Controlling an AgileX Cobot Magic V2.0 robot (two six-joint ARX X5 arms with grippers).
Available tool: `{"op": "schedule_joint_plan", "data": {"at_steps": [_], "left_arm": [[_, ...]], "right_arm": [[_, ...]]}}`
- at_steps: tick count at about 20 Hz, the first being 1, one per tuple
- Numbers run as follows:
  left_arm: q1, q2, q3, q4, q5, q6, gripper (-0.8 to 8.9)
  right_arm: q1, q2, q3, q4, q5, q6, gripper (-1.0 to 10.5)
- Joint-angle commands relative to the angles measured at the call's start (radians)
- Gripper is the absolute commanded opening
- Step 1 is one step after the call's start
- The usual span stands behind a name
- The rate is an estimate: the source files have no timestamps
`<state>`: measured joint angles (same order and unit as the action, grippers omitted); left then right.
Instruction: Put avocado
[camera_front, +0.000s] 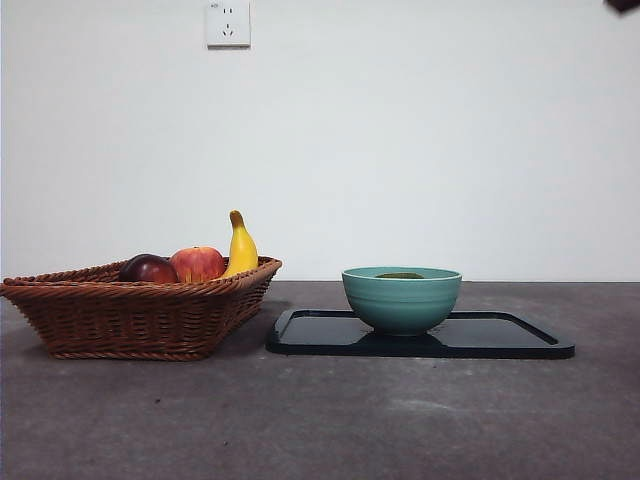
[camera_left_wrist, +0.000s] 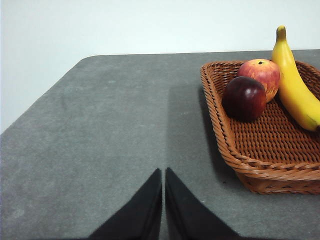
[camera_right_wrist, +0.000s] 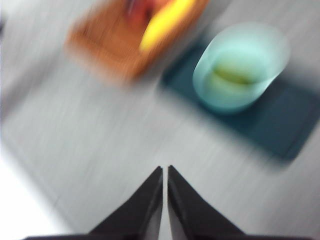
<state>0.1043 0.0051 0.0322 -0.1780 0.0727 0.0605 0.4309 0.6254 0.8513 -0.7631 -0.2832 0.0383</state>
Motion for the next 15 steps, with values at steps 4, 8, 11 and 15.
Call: {"op": "schedule_joint_plan", "data": {"at_steps": [4, 8, 11, 15], "left_arm": [[0.002, -0.002, -0.021, -0.009, -0.003, -0.009, 0.09], [0.002, -0.002, -0.021, -0.009, -0.003, -0.010, 0.09], [0.002, -0.002, -0.021, -0.009, -0.003, -0.009, 0.09], [0.002, -0.002, -0.021, -0.009, -0.003, -0.009, 0.09]], "right_arm": [[-0.279, -0.243, -0.240, 0.326, 0.011, -0.009, 0.1], [-0.399, -0.433, -0.517, 0.489, 0.086, 0.033, 0.1], [-0.421, -0.507, -0.640, 0.573, 0.109, 0.081, 0.1], [-0.423, -0.568, -0.740, 0.623, 0.109, 0.094, 0.1]]}}
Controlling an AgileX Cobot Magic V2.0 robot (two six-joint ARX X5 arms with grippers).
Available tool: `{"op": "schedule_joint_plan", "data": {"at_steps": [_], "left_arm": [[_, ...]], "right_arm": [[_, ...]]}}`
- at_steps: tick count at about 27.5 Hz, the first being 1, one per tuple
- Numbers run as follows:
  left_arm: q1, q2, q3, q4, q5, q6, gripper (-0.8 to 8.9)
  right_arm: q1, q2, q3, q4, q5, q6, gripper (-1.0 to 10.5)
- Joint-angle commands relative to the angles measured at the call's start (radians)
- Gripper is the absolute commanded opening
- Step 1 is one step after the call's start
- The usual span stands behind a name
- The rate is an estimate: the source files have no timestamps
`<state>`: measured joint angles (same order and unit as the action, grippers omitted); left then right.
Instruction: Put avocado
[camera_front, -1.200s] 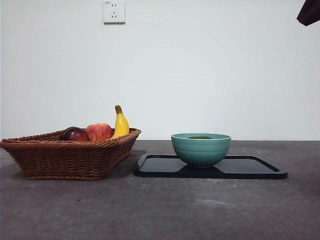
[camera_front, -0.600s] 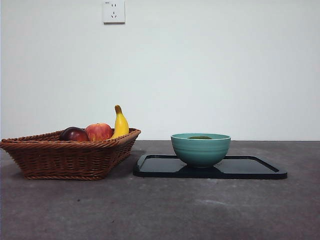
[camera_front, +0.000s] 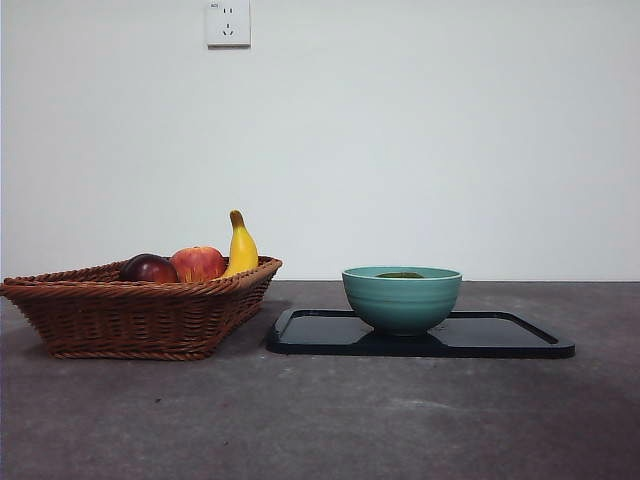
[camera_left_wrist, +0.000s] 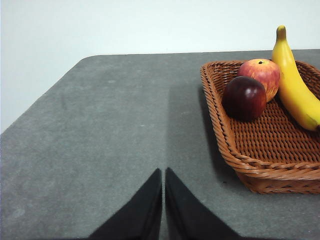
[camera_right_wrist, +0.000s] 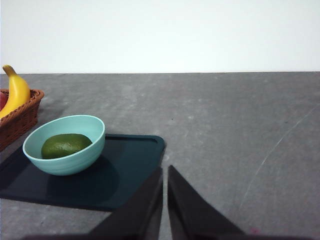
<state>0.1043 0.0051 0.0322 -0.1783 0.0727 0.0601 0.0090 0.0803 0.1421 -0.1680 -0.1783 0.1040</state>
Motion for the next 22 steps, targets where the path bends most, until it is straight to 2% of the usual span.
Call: {"op": "schedule_joint_plan", "data": {"at_steps": [1, 7, 11, 22], "left_arm": [[0.002, -0.002, -0.021, -0.008, -0.003, -0.009, 0.09], [0.002, -0.002, -0.021, -0.008, -0.003, -0.009, 0.09], [0.002, -0.002, -0.021, -0.008, -0.003, -0.009, 0.09], [0.002, -0.002, -0.021, -0.008, -0.003, -0.009, 0.09]], "right_arm": [[-0.001, -0.036, -0.052, 0.035, 0.005, 0.036, 0.1], [-0.003, -0.077, -0.128, 0.042, 0.031, 0.068, 0.1], [-0.012, -0.077, -0.132, 0.000, 0.031, 0.068, 0.1], [-0.016, -0.077, -0.131, 0.011, 0.029, 0.068, 0.1]]}}
